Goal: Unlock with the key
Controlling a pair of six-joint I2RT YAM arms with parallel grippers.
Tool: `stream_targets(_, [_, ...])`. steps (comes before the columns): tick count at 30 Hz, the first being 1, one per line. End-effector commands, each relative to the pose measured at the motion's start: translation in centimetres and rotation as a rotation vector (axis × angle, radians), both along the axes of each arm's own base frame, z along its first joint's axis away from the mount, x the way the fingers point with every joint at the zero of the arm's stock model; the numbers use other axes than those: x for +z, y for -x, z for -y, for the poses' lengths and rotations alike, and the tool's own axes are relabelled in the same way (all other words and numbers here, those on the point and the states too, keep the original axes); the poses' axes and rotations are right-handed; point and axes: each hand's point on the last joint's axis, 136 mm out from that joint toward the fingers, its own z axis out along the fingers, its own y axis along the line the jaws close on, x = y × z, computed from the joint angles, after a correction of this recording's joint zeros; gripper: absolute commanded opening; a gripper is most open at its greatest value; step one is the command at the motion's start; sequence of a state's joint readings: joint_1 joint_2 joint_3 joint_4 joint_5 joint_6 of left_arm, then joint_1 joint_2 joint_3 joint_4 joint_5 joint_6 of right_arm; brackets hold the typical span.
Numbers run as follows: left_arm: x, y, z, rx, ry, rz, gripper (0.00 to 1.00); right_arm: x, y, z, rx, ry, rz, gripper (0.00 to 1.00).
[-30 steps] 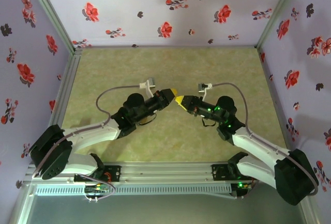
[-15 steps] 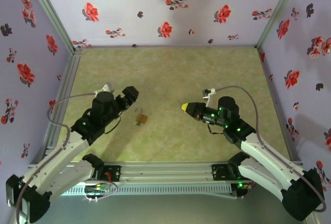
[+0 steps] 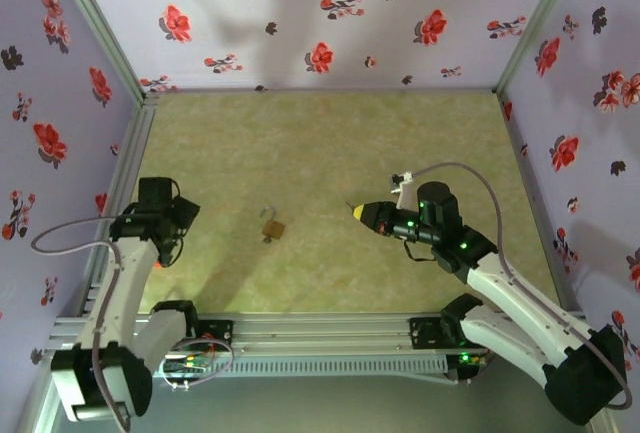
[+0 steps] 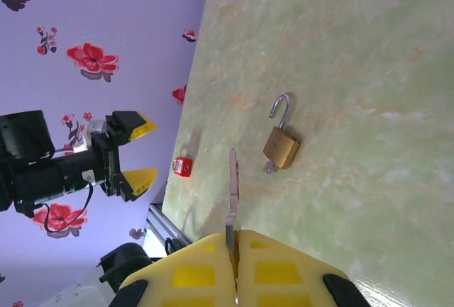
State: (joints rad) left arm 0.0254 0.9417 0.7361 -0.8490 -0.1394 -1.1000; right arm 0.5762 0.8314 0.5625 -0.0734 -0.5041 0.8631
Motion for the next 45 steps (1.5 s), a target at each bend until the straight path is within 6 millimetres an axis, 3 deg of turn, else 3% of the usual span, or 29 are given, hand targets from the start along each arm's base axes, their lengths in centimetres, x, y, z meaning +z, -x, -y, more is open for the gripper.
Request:
stream_targets(1, [-1.1, 2.4, -2.2, 0.161, -0.009, -0.117, 1.00, 1.0, 0.2, -0.1, 0.027, 0.009, 0.034, 0.00])
stream_targets(12, [-4.6, 1.1, -7.5, 0.346, 0.035, -0.165, 1.00, 0.4, 0.7, 0.1, 0.026, 0.019, 0.010, 0.00])
stream_targets(27, [-9.3, 0.8, -8.9, 0.361, 0.058, -0.257, 0.93, -0.6, 0.7, 0.5, 0.001, 0.030, -0.024, 0.00])
stream_targets(30, [-10.3, 0.9, -8.7, 0.359, 0.078, -0.260, 0.86, -0.7, 0.6, 0.5, -0.007, 0.030, -0.027, 0.00])
stream_targets(34, [-11.1, 0.6, -8.2, 0.340, 0.107, -0.256, 0.68, -0.7, 0.6, 0.5, -0.010, 0.030, -0.030, 0.00])
stream_targets(42, [-10.9, 0.0, -7.1, 0.288, 0.161, -0.201, 0.34, -0.8, 0.6, 0.7, -0.019, 0.039, -0.025, 0.00])
stream_targets(45, [-10.5, -0.3, -6.2, 0.257, 0.200, -0.170, 0.28, -0.6, 0.5, 0.8, -0.020, 0.038, -0.019, 0.00])
